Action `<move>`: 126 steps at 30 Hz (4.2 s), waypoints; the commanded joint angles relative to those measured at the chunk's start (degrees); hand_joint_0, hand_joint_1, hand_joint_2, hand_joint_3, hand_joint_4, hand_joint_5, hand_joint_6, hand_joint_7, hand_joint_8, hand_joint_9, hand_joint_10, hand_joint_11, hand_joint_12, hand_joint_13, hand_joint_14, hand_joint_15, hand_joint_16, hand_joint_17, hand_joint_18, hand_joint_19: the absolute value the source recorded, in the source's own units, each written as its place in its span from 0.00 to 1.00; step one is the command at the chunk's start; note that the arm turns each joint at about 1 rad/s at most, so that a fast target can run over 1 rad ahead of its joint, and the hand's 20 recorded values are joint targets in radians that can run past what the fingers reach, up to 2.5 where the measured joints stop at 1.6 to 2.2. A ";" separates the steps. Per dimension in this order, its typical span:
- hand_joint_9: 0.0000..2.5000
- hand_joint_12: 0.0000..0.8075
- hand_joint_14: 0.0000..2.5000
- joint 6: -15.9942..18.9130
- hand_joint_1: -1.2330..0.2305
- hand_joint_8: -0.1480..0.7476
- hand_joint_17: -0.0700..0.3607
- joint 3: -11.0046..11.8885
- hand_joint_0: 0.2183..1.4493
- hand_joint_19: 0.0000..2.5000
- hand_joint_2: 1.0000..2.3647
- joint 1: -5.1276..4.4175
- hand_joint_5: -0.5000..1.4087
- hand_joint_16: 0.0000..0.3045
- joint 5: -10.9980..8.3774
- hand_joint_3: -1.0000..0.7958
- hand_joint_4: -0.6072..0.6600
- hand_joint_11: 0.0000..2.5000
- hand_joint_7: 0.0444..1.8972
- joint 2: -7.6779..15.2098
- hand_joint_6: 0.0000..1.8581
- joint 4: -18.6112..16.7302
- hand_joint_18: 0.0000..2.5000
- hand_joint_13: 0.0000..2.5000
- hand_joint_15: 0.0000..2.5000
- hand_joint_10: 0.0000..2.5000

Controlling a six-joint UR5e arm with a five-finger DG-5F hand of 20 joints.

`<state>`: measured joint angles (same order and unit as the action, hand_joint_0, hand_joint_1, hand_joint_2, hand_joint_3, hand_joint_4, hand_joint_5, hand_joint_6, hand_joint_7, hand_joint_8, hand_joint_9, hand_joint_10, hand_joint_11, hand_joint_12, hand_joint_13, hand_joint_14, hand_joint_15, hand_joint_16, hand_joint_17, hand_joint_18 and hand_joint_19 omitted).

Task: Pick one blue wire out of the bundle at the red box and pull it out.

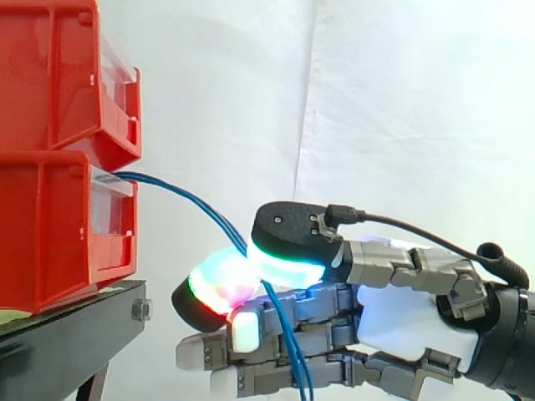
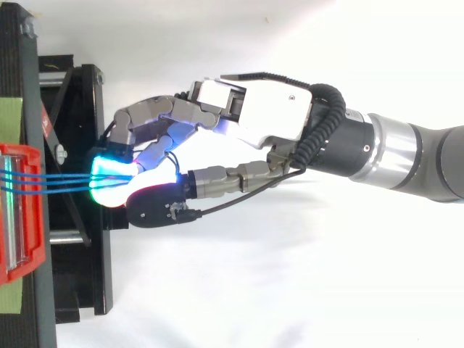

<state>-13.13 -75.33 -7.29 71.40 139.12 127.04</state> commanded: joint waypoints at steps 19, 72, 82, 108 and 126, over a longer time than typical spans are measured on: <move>0.35 0.45 0.00 0.21 0.30 0.46 0.45 0.01 0.32 0.11 0.01 -0.18 0.19 0.18 0.15 0.37 0.72 0.27 0.68 -3.77 0.47 9.89 0.18 0.21 0.11 0.01; 0.44 0.48 0.01 0.91 0.33 0.48 0.48 0.01 0.29 0.12 0.01 -0.09 0.20 0.20 -0.20 0.48 0.68 0.33 0.67 -3.77 0.45 9.89 0.20 0.26 0.14 0.01; 0.41 0.45 0.01 0.91 0.25 0.46 0.45 0.01 0.30 0.11 0.01 -0.09 0.19 0.18 -0.20 0.45 0.64 0.34 0.68 -3.77 0.46 9.89 0.19 0.25 0.15 0.01; 0.43 0.45 0.01 0.91 0.51 0.45 0.45 0.01 0.30 0.15 0.01 -0.09 0.21 0.18 -0.20 0.40 0.64 0.32 0.68 -3.77 0.42 9.89 0.16 0.23 0.15 0.01; 0.39 0.44 0.01 0.91 0.20 0.45 0.45 0.01 0.34 0.10 0.01 -0.09 0.19 0.18 -0.20 0.35 0.64 0.33 0.65 -3.77 0.47 9.89 0.18 0.22 0.14 0.01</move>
<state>-12.22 -75.31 -7.36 71.25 135.35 136.93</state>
